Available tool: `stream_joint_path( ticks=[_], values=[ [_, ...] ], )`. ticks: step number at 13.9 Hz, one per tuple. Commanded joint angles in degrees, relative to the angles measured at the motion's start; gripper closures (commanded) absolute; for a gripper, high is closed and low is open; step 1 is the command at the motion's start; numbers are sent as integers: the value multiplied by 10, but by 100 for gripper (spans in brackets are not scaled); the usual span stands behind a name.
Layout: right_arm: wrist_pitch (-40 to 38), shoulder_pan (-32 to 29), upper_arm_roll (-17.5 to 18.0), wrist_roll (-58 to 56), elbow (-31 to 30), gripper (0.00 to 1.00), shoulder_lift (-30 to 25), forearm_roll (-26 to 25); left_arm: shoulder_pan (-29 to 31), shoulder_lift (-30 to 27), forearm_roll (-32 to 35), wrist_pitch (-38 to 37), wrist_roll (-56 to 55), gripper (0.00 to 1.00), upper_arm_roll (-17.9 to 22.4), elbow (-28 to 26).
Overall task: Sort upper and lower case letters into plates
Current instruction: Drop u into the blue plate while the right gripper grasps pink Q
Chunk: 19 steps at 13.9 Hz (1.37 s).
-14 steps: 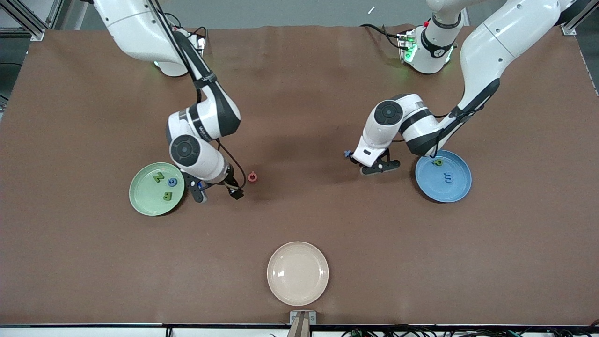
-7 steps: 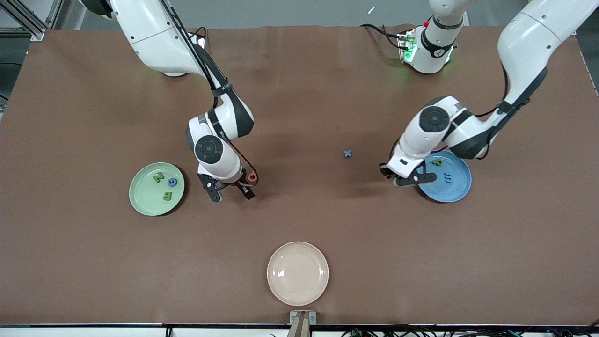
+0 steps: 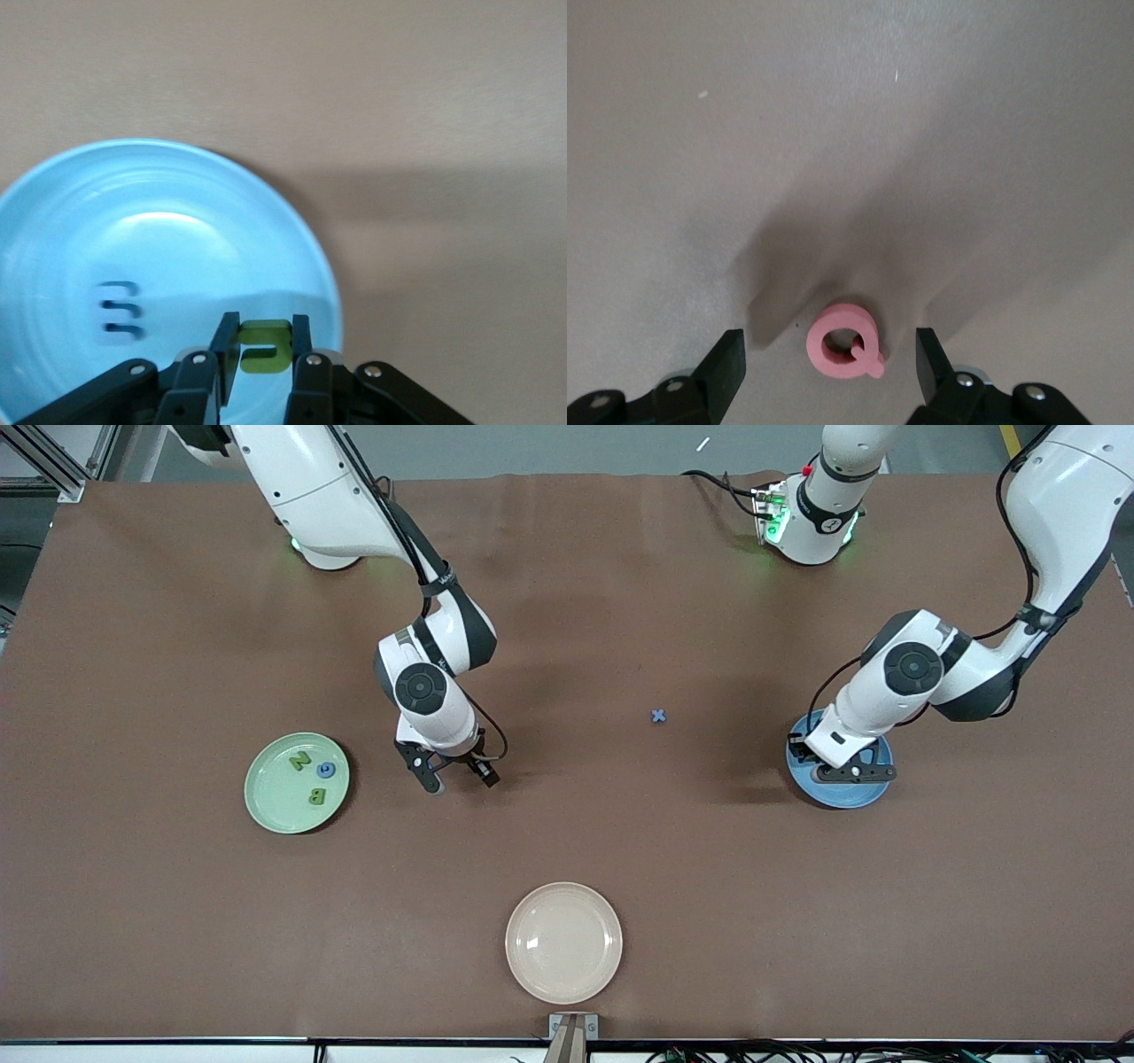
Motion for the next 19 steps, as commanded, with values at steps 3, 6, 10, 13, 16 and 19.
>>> stream_joint_path(
  ticks=[3, 6, 10, 13, 16, 19],
  values=[
    [20, 8, -5, 10, -26, 22, -11, -9, 22, -5, 13, -5, 42, 98, -8, -12],
    [20, 8, -5, 10, -26, 40, -11, -9, 22, 16, 67, -4, 44, 98, 11, -6],
    [20, 8, -4, 11, -26, 56, -11, -8, 20, 34, 94, 1, 43, 97, 25, 0],
    [17, 7, -4, 17, -27, 84, -12, -4, 16, 39, 104, 1, 43, 96, 30, 0],
    [-6, -7, -6, 14, -27, 99, -25, -4, 17, 45, 104, 1, 43, 91, 33, 0],
    [-96, -56, -6, -32, -27, 100, -76, -5, 17, 36, 104, -1, 44, 33, 30, 4]
  ],
)
